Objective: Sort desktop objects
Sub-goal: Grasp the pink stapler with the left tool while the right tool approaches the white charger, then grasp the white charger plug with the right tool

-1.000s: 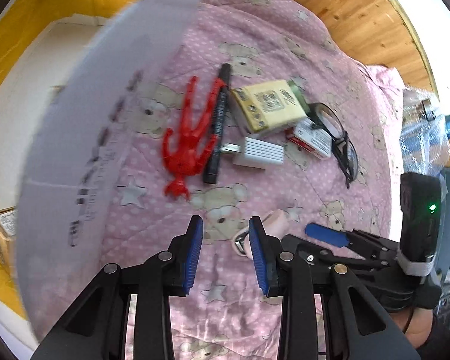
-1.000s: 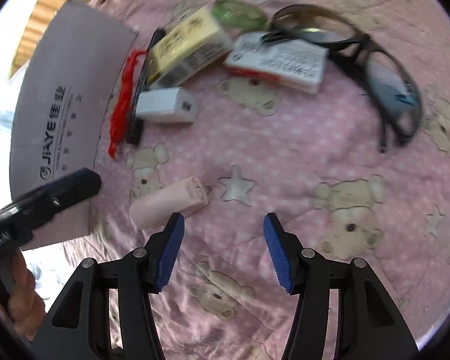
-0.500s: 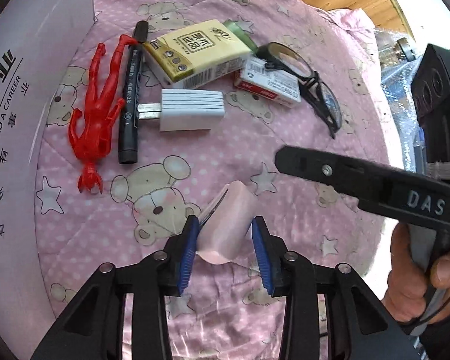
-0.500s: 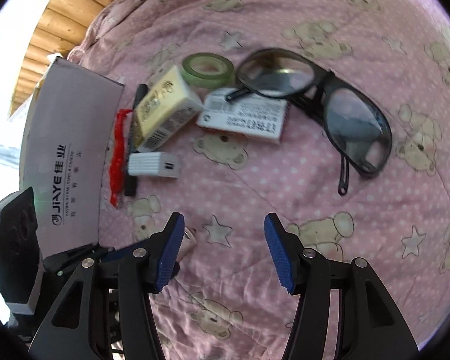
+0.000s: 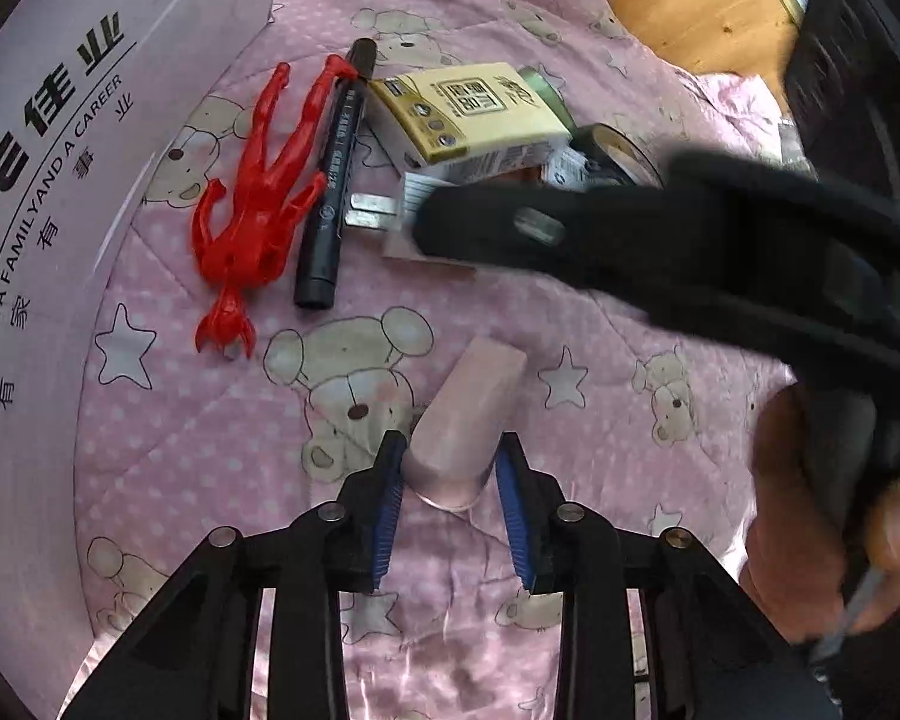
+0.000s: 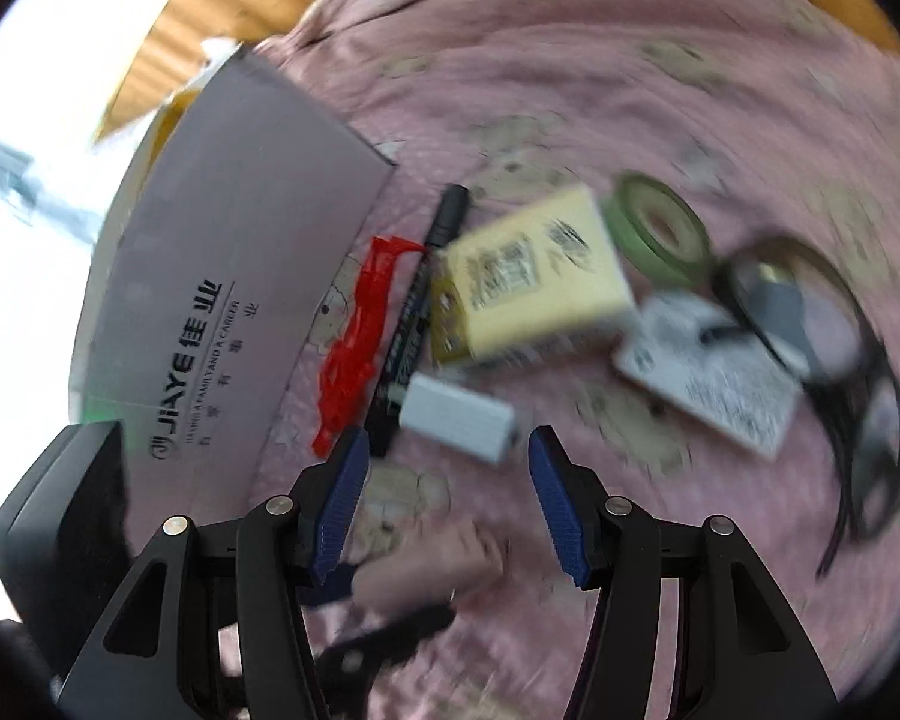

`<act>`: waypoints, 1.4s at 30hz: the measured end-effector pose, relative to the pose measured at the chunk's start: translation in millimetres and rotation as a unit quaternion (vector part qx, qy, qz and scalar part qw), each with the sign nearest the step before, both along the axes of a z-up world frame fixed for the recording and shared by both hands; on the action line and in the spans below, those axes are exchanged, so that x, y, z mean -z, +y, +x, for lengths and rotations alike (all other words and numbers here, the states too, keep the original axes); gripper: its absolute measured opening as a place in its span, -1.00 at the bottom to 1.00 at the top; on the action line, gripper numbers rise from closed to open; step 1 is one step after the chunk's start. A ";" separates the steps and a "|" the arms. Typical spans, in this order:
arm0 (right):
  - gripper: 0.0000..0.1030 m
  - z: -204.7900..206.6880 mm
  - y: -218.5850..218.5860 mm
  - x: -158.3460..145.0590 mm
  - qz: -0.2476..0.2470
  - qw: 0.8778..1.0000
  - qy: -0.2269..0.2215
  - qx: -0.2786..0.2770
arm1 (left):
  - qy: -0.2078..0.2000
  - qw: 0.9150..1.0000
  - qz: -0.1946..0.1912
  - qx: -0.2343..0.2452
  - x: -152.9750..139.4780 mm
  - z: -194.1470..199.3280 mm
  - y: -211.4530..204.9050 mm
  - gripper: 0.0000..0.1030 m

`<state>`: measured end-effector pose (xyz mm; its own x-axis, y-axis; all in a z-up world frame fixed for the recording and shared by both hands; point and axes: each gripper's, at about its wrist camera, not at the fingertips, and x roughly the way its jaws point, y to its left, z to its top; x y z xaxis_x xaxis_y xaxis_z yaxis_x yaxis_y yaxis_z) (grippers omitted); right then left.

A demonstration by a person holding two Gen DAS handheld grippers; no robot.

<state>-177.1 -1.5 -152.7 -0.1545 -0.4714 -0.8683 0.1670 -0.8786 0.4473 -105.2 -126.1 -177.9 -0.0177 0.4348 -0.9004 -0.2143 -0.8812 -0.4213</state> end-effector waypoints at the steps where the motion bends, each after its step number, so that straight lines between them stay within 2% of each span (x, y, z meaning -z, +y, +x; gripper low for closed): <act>1: 0.11 -2.9 -5.4 2.8 0.005 1.000 0.003 -0.015 | 0.001 1.000 -0.002 0.002 -0.2 1.2 0.3 -0.40; 2: -0.18 -4.0 -8.6 5.1 0.015 1.000 0.005 -0.023 | 0.001 1.000 -0.001 0.003 -0.5 1.8 0.4 -0.40; 3: -0.29 -5.4 -9.4 8.2 0.019 0.999 -0.001 -0.028 | 0.000 1.000 0.001 0.003 -0.8 2.2 0.4 -0.40; 5: -0.74 -3.1 -4.3 10.2 0.007 0.999 -0.017 -0.028 | 0.000 1.000 0.003 0.002 -1.2 2.4 -0.3 -0.40; 7: -0.81 2.5 1.3 9.7 0.014 0.999 -0.023 -0.024 | 0.000 1.000 0.012 -0.003 -2.3 2.3 -1.8 -0.40; 11: -0.82 15.8 19.5 7.0 -0.009 0.999 -0.052 0.004 | 0.000 1.000 0.016 -0.002 -5.3 0.9 -5.8 -0.40; 13: -0.72 19.6 21.6 1.5 -0.006 0.999 -0.038 0.002 | 0.000 1.000 0.015 -0.002 -4.8 1.0 -10.7 -0.40; 15: -0.29 19.4 20.9 -3.9 0.017 1.000 -0.012 -0.003 | 0.000 1.000 0.013 -0.001 -4.9 2.8 -9.3 -0.40; 16: 0.04 17.8 19.8 -5.3 0.030 1.000 -0.001 -0.006 | 0.000 1.000 0.012 -0.001 -5.5 3.2 -9.7 -0.40; 17: 0.09 16.0 18.5 -6.3 0.038 0.999 0.009 -0.010 | 0.001 1.000 0.011 -0.002 -7.5 3.3 -7.4 -0.40; 23: 0.09 6.5 6.3 7.3 0.051 0.997 0.028 -0.041 | 0.007 1.000 0.009 0.000 -8.0 3.3 -3.4 -0.38; 26: 0.09 13.9 13.7 2.1 0.050 0.997 0.035 -0.045 | 0.012 1.000 0.010 0.000 -7.3 0.0 -0.4 -0.38; 27: 0.06 15.6 14.8 1.9 0.050 0.997 0.036 -0.045 | 0.013 1.000 0.009 0.001 -6.4 -0.5 0.5 -0.38; 28: -0.09 17.7 16.8 1.7 0.054 0.997 0.037 -0.045 | 0.014 1.000 0.007 0.002 -4.9 -1.3 1.9 -0.37; 29: -0.14 18.7 19.1 1.2 0.052 0.997 0.034 -0.043 | 0.015 1.000 0.007 0.004 -4.1 -1.8 2.7 -0.37; 36: -0.21 33.4 58.6 -11.5 0.053 0.997 -0.015 0.046 | 0.030 0.999 0.009 0.003 -11.7 -2.6 3.9 -0.46; 39: -0.21 45.8 64.5 -8.9 0.065 0.996 -0.021 0.054 | 0.026 1.000 0.009 0.003 -11.3 -2.6 6.2 -0.46; 42: -0.18 50.2 50.5 -2.4 0.074 0.996 -0.019 0.050 | 0.018 1.000 0.000 0.007 -6.3 -2.3 9.3 -0.45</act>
<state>-126.8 49.1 -150.3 -0.1598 -0.3222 -0.9331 0.0600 -0.9466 0.3166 -107.5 -116.8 -171.6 -0.0441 0.4361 -0.8988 -0.2417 -0.8776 -0.4140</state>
